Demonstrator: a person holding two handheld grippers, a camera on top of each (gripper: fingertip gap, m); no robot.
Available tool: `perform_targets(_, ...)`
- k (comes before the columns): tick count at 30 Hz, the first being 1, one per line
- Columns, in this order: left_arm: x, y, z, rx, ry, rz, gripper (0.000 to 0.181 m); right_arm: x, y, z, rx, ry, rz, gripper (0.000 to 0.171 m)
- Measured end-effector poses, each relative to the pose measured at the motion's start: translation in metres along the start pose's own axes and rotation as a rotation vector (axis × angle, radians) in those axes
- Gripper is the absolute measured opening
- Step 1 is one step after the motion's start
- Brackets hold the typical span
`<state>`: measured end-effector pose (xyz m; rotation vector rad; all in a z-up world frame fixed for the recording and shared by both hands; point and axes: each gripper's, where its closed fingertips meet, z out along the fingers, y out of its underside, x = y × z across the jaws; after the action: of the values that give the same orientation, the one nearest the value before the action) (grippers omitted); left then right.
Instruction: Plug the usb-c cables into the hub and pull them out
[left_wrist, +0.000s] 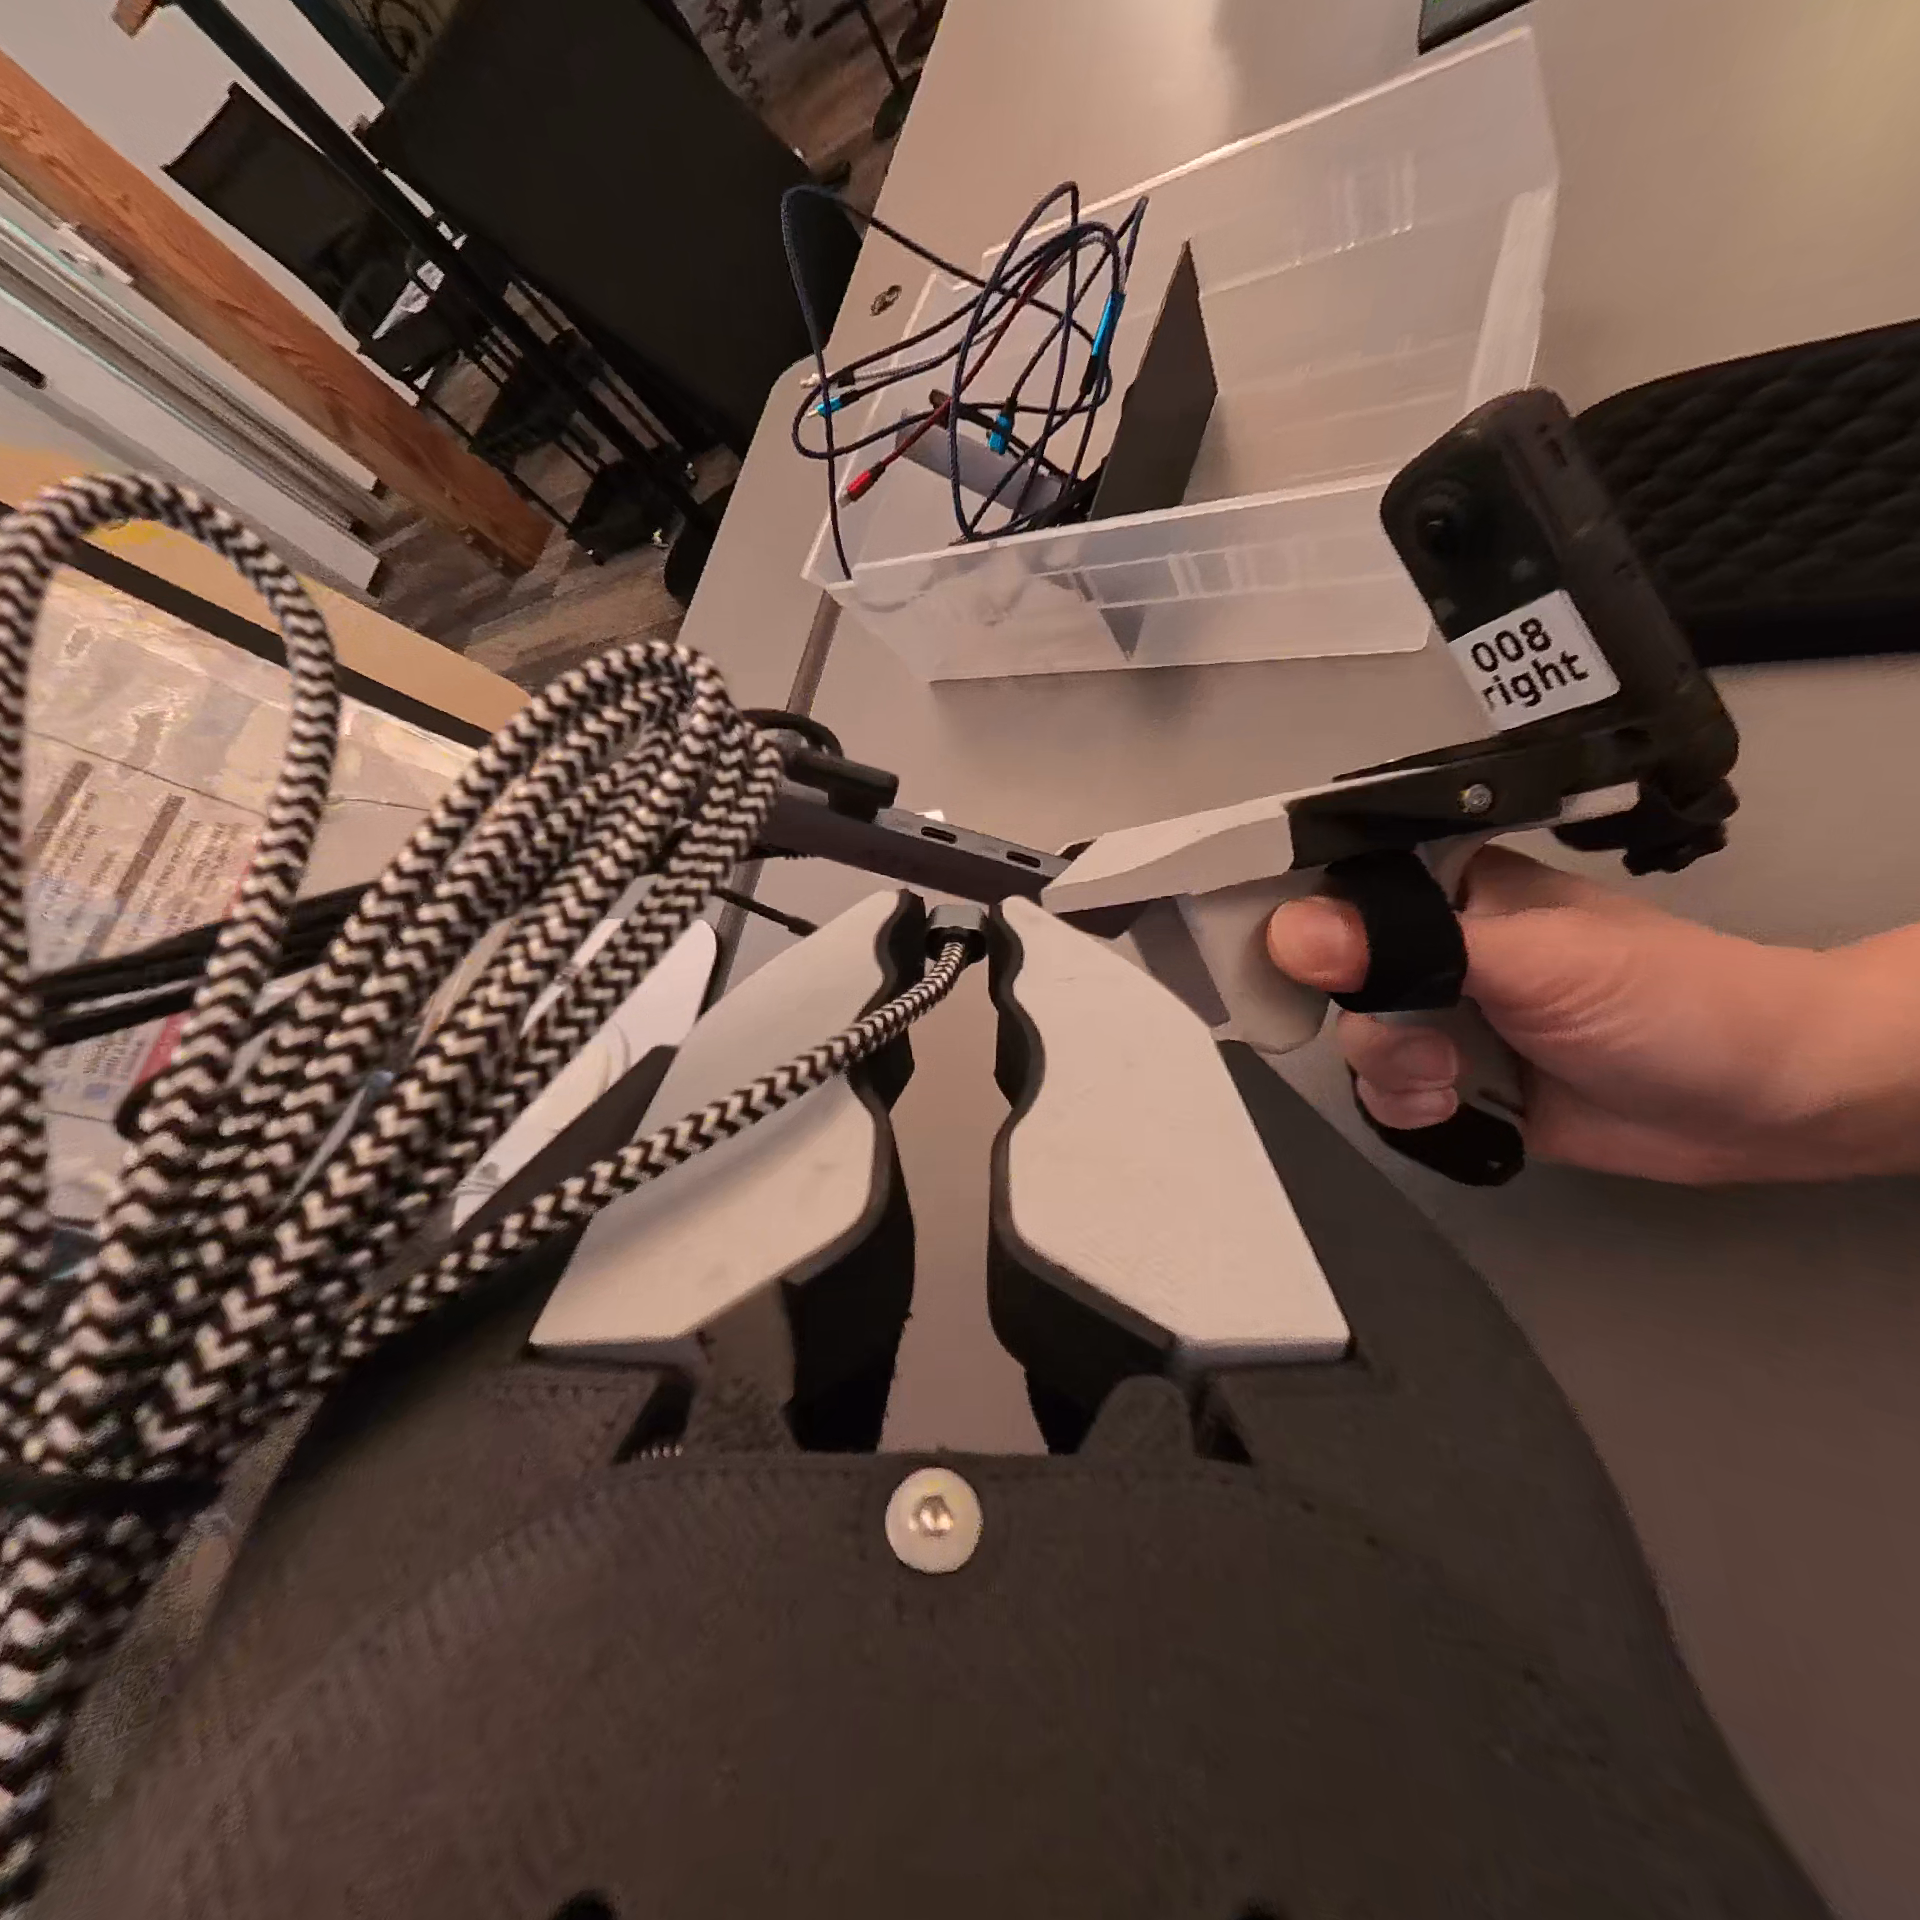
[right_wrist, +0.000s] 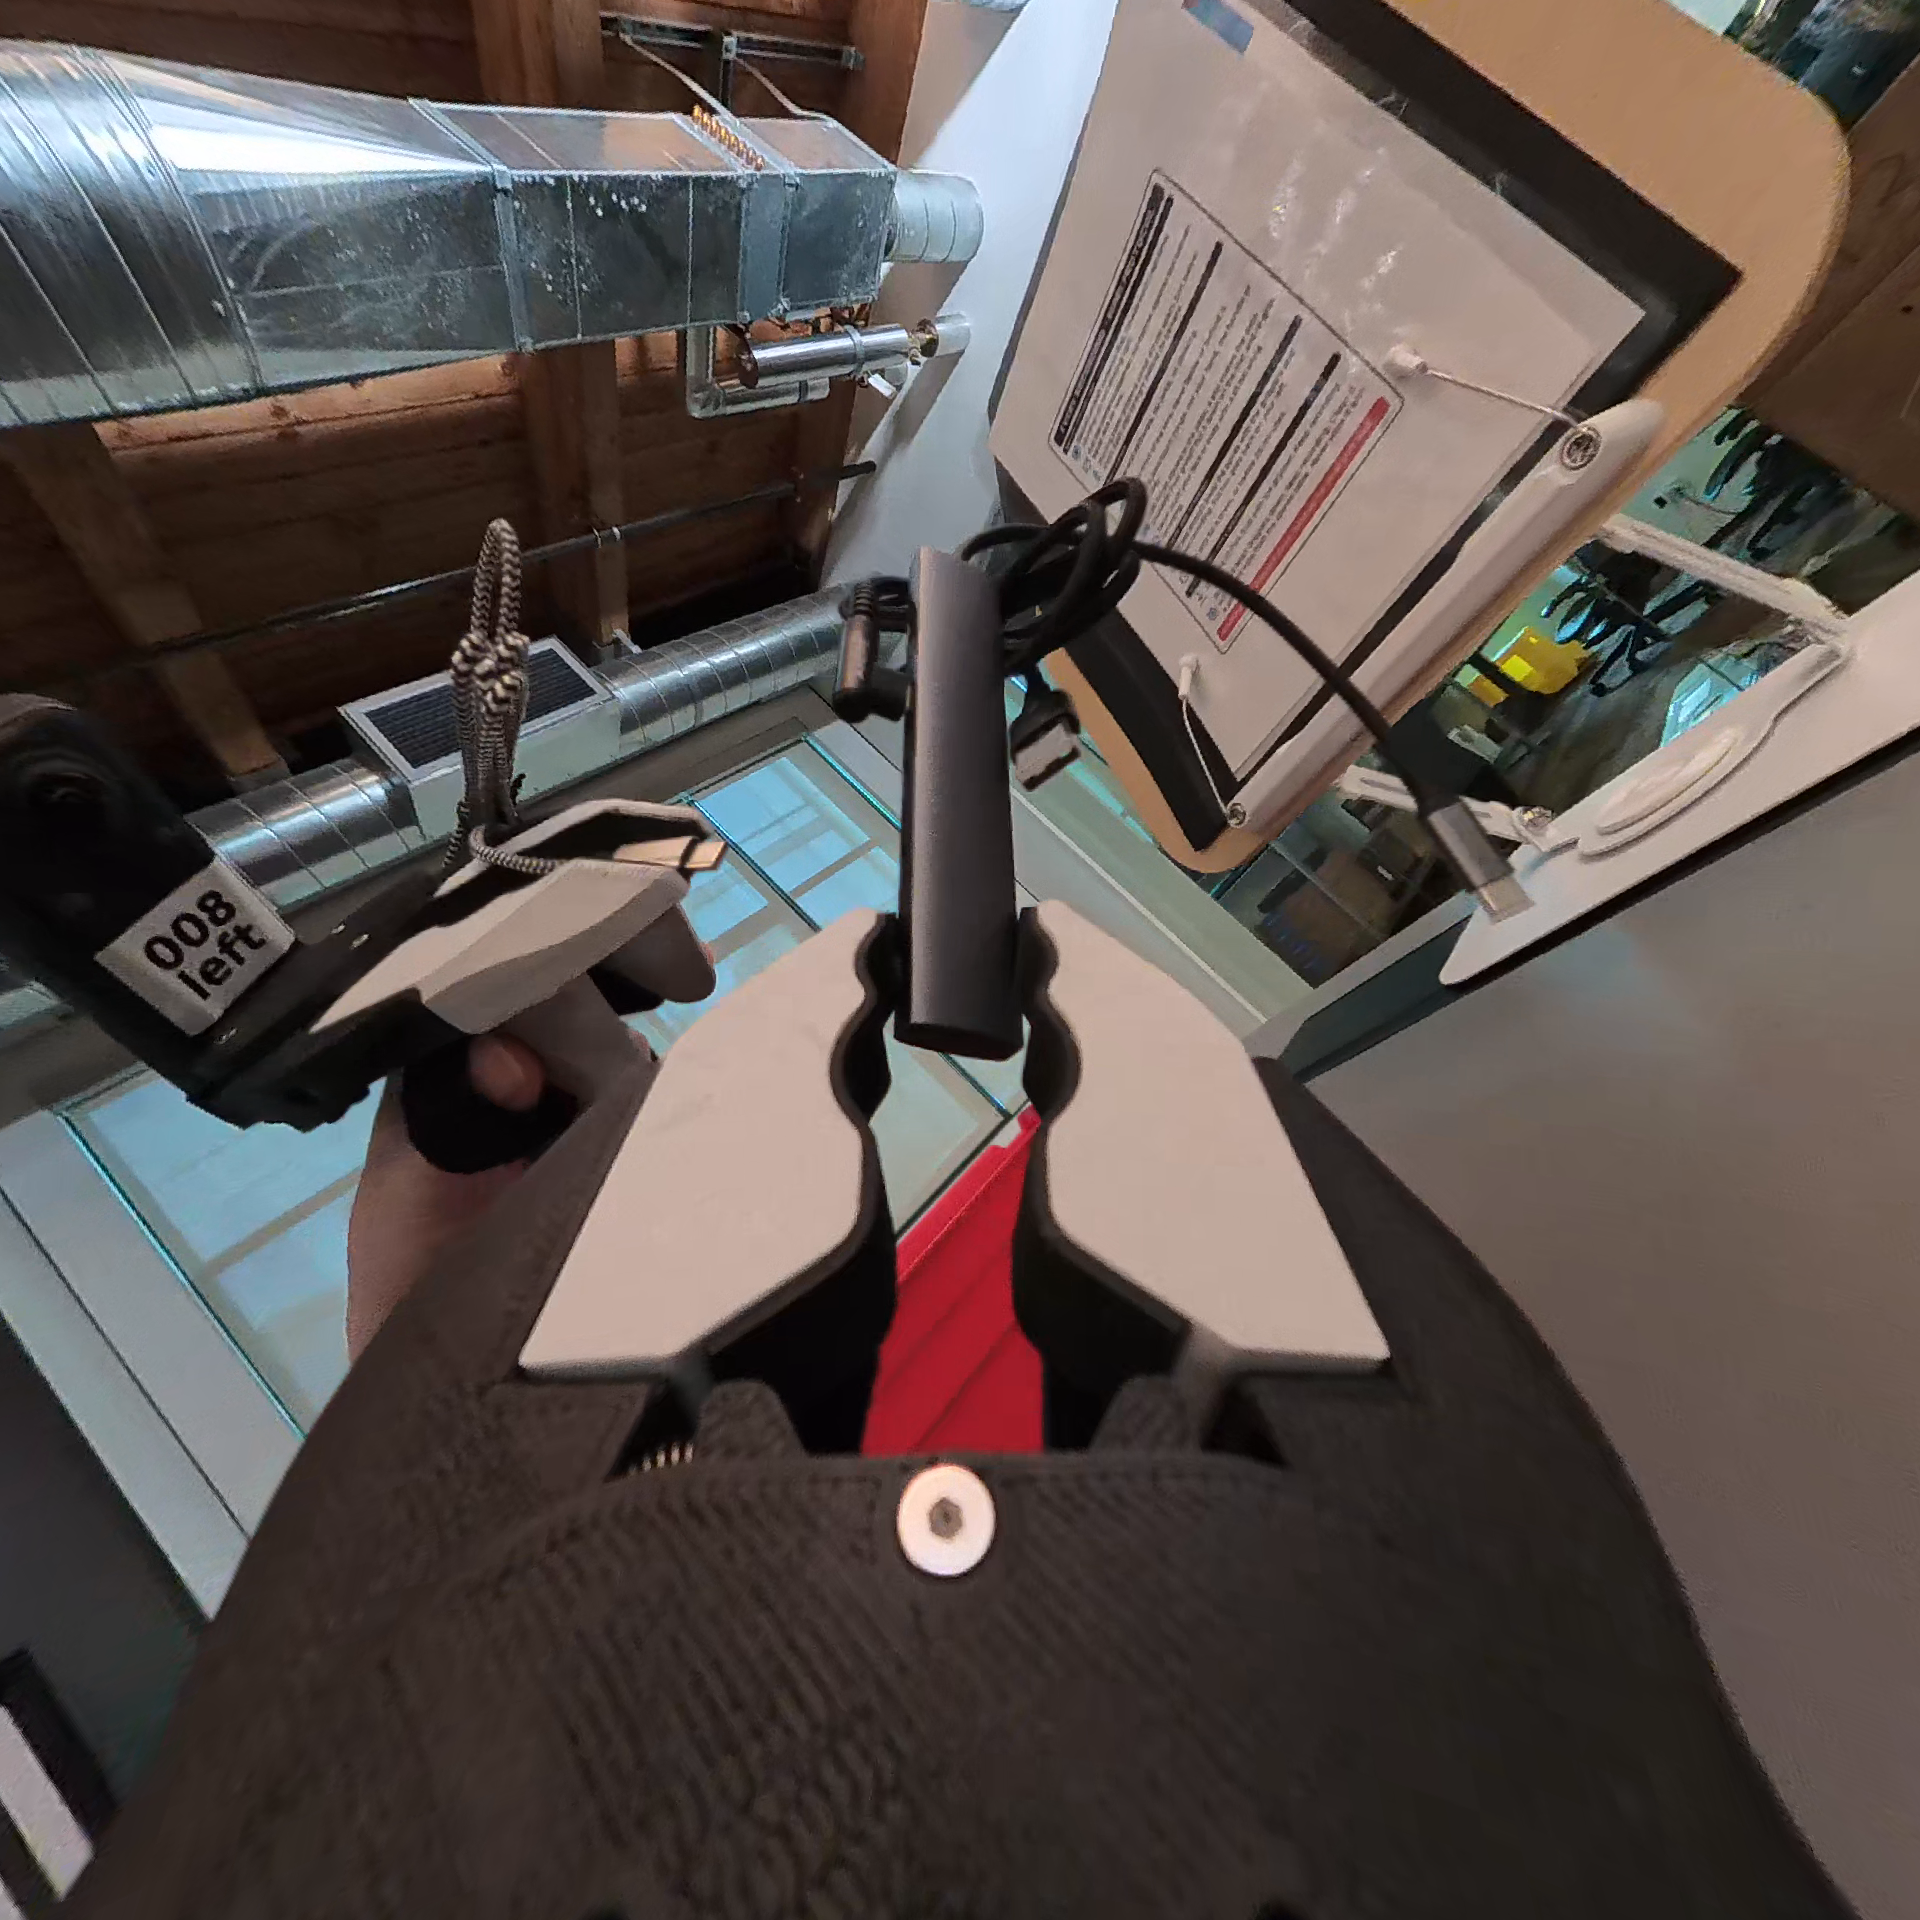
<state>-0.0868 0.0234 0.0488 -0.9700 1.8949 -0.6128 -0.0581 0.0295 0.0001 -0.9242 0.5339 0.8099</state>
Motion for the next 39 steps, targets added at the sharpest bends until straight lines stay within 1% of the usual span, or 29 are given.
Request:
perform_targets(3, 0.003, 0.003, 0.001, -0.007, 0.017, 0.014, 0.010, -0.001, 0.002, -0.001, -0.011, 0.007, -0.022, 0.023)
perform_targets(8, 0.011, 0.001, 0.006, 0.019, 0.095, -0.049, 0.010, -0.002, 0.004, -0.001, -0.025, 0.014, -0.044, 0.023)
perform_targets(11, 0.011, 0.006, 0.010, -0.007, 0.092, -0.048, 0.010, -0.002, 0.007, -0.001, -0.035, 0.015, -0.034, 0.023)
perform_targets(15, 0.015, 0.004, 0.012, 0.000, 0.110, -0.064, 0.010, 0.000, 0.009, -0.001, -0.048, 0.029, -0.049, 0.023)
perform_targets(20, 0.013, 0.009, 0.017, -0.041, 0.075, -0.035, 0.010, -0.003, 0.008, -0.001, -0.051, 0.034, -0.100, 0.023)
perform_targets(30, 0.014, 0.010, 0.020, -0.039, 0.077, -0.047, 0.010, -0.004, 0.007, -0.003, -0.038, 0.040, -0.111, 0.023)
perform_targets(39, 0.019, 0.008, 0.022, -0.033, 0.093, -0.038, 0.010, -0.008, 0.004, -0.003, -0.039, 0.048, -0.190, 0.023)
